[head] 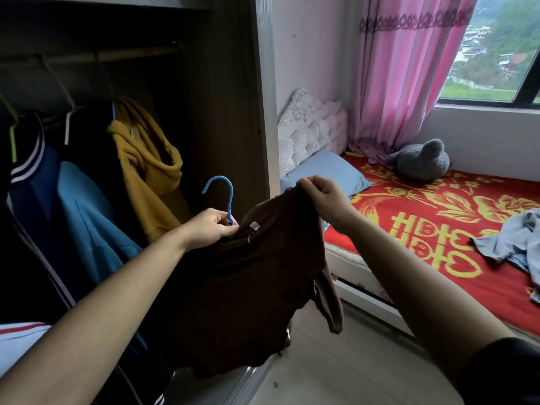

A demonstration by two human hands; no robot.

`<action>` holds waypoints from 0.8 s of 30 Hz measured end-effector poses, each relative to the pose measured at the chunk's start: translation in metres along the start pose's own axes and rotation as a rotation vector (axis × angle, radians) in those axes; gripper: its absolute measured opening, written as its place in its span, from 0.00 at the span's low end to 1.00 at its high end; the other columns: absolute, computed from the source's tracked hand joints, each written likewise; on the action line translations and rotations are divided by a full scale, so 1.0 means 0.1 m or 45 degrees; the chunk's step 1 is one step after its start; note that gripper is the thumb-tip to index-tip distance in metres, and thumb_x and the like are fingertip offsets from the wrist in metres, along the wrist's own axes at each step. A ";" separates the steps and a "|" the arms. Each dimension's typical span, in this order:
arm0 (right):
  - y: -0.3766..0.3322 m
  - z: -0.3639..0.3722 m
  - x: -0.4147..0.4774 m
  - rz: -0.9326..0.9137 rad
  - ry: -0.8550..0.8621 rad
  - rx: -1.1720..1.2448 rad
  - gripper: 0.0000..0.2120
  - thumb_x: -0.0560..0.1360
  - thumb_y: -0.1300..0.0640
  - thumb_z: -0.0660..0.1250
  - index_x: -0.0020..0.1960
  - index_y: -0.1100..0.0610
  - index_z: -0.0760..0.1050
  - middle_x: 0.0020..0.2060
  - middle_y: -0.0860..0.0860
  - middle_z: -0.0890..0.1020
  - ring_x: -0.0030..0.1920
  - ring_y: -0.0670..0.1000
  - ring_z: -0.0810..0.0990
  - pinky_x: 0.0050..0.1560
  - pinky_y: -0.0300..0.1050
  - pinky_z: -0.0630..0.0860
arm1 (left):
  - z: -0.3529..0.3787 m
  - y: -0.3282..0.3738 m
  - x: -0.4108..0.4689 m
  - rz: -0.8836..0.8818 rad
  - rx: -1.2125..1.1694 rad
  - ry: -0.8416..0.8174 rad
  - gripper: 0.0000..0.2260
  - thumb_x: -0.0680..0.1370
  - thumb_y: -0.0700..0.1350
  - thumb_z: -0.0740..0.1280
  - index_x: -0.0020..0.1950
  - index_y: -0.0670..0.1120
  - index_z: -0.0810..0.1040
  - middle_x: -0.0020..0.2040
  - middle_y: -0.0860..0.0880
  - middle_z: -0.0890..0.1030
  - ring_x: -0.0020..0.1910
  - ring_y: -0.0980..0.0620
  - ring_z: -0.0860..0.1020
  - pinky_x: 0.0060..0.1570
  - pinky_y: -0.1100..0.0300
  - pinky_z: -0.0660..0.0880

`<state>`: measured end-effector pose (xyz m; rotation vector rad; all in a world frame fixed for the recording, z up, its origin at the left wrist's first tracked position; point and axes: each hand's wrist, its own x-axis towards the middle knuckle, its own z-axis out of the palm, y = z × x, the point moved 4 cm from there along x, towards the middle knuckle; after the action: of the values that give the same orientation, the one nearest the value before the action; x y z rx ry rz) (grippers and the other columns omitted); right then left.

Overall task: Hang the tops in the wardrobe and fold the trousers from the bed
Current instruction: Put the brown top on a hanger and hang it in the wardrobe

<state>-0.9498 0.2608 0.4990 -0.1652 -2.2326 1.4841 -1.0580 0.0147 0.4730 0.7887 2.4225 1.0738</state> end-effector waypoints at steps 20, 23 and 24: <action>1.38 0.04 -0.46 0.892 -0.599 0.238 0.24 0.81 0.38 0.57 0.66 0.53 0.76 0.61 0.52 0.81 0.63 0.55 0.79 0.66 0.53 0.72 | -0.32 0.20 -0.18 0.075 -0.325 0.150 0.06 0.78 0.38 0.66 0.44 0.41 0.82 0.38 0.48 0.82 0.42 0.51 0.81 0.46 0.59 0.75; 1.37 -0.01 -0.42 0.752 -0.491 0.266 0.19 0.80 0.45 0.63 0.62 0.56 0.79 0.58 0.52 0.83 0.59 0.52 0.82 0.64 0.52 0.75 | -0.36 0.15 -0.18 0.057 -0.289 0.122 0.06 0.78 0.38 0.66 0.43 0.42 0.82 0.38 0.48 0.82 0.43 0.51 0.81 0.46 0.60 0.74; 1.35 -0.03 -0.41 0.701 -0.438 0.265 0.18 0.80 0.45 0.64 0.60 0.58 0.80 0.55 0.53 0.84 0.57 0.51 0.82 0.61 0.50 0.77 | -0.36 0.14 -0.17 0.039 -0.289 0.106 0.06 0.78 0.37 0.66 0.43 0.42 0.82 0.38 0.47 0.83 0.43 0.50 0.81 0.46 0.60 0.74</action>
<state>-0.9321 0.3051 0.3661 -0.5274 -2.3907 2.1639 -1.0596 -0.0079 0.5079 0.7200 2.3070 1.3890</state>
